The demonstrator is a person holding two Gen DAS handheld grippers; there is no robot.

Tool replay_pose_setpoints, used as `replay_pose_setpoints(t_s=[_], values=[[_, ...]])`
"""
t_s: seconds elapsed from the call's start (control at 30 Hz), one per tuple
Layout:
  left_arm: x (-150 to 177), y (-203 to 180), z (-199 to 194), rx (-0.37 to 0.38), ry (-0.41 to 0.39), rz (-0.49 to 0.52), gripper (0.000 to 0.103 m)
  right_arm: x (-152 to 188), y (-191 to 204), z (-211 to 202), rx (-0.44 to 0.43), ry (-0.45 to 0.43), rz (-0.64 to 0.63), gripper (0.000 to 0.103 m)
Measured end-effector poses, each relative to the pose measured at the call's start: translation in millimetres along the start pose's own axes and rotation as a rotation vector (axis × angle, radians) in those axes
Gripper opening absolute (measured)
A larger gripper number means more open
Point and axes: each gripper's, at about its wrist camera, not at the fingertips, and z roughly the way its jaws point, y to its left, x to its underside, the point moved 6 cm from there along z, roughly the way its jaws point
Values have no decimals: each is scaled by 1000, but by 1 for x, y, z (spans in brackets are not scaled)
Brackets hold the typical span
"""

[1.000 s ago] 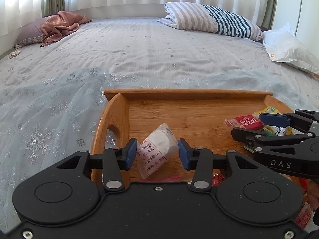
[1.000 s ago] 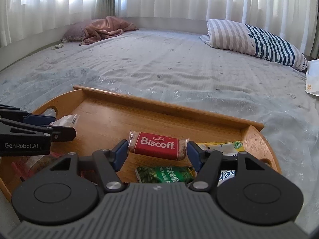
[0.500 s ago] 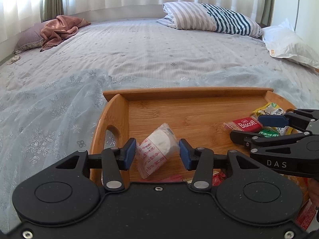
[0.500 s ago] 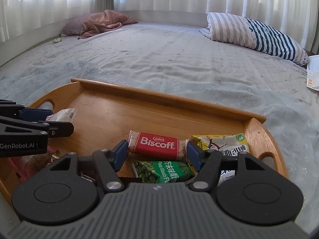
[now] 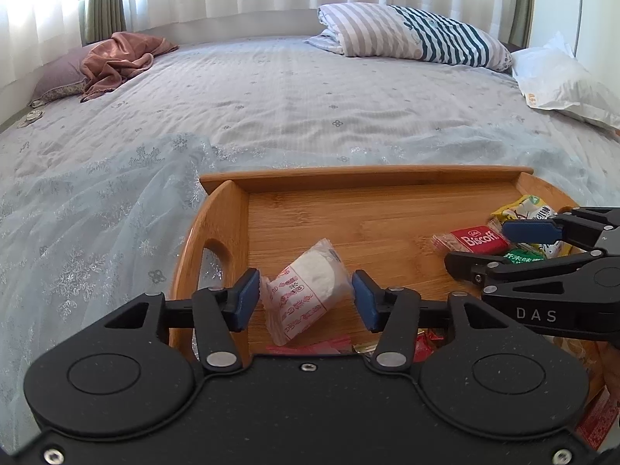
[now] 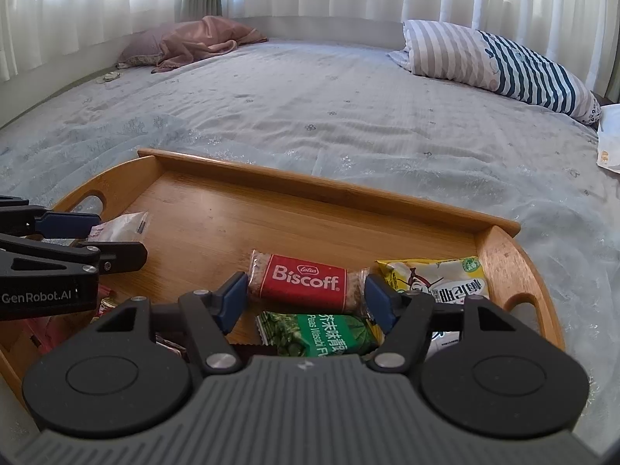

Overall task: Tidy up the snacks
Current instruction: 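Open both tools to drop the snacks onto the tray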

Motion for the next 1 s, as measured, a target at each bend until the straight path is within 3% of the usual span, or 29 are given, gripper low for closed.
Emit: replay_pose_setpoints(t_s=[0.13,0.37,0.77,1.0], values=[[3,-2,-4,8,-9,-10,72,0,-1,-10,-8,-24,1,86],[4,-4,-33,15,-47,-1,84,2,-7,-43,-4,-81,17,89],[32,-29,-106,92,-93,64,93,49,-19,-127,15,-170,25,95],[56,-45,-137,149,-89,84,95,83,-19,-153,33,-174,9,102]])
